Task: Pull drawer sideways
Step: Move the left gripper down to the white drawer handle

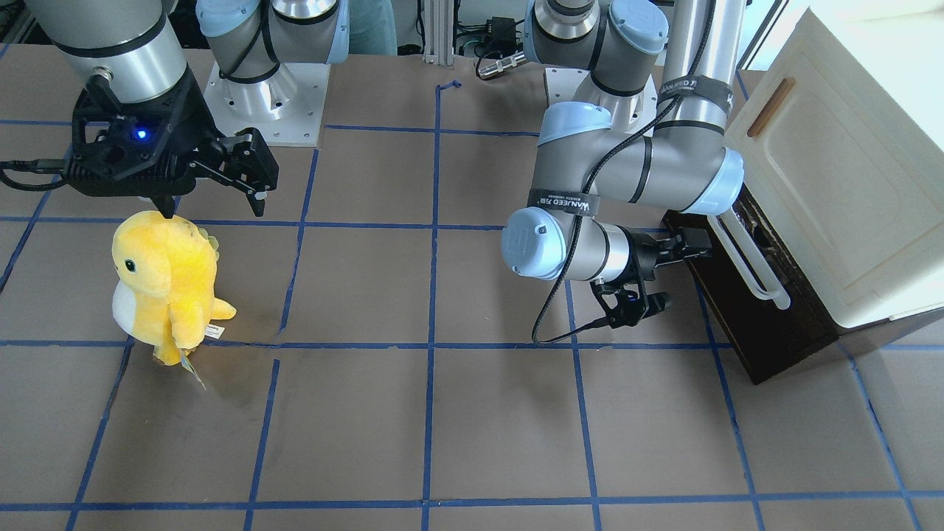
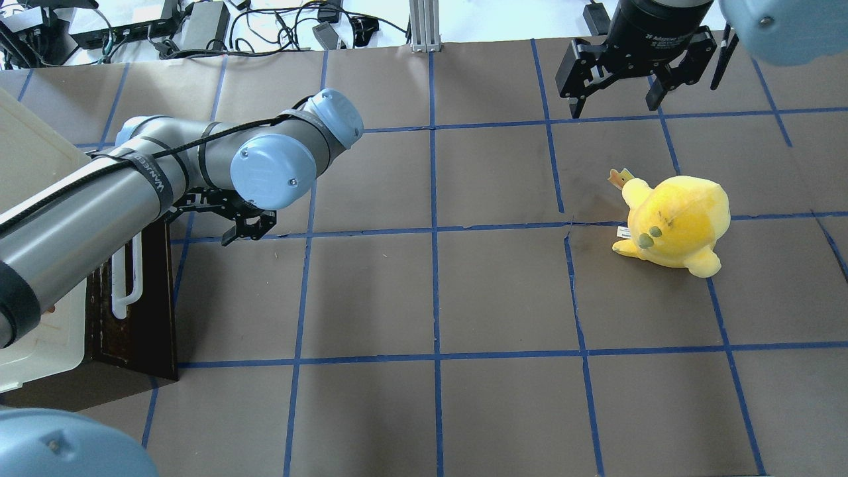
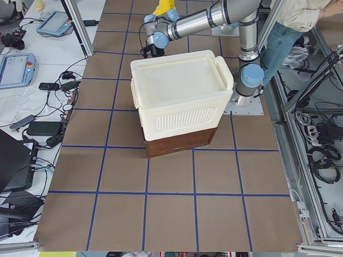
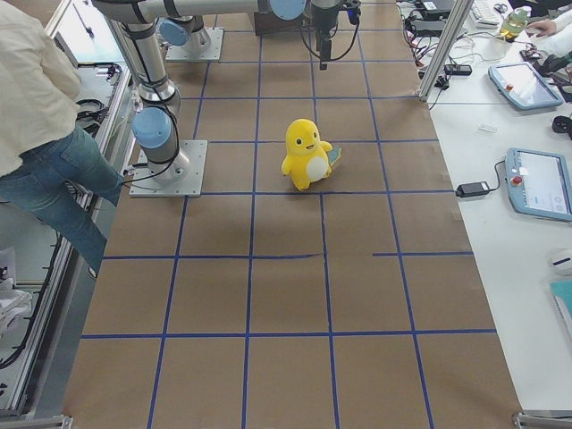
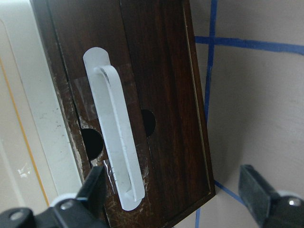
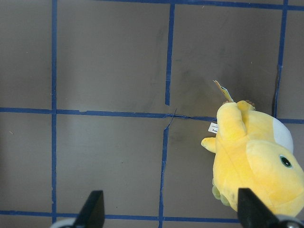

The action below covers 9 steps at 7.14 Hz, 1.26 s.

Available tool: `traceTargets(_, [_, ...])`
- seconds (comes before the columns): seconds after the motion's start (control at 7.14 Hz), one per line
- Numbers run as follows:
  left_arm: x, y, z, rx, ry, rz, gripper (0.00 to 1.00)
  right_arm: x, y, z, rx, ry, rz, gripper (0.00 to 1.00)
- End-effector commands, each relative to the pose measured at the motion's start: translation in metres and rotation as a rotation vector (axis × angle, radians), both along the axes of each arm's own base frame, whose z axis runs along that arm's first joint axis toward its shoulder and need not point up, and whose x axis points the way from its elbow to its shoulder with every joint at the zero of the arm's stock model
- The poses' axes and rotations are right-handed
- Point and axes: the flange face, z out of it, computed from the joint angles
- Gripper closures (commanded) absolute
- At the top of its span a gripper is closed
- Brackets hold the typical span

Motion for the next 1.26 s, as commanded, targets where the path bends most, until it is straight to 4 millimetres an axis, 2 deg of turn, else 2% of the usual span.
traceTargets(0.0, [0.008,0.007,-0.027,0.099,-0.104,-0.06,0.0,0.0,0.0,0.0,0.0,0.0,0.0,0.0])
traceTargets(0.7, [0.021,0.004,-0.052,0.103,-0.16,-0.037,0.0,0.0,0.0,0.0,0.0,0.0,0.0,0.0])
traceTargets(1.12, [0.044,0.0,-0.047,0.081,-0.232,-0.031,0.0,0.0,0.0,0.0,0.0,0.0,0.0,0.0])
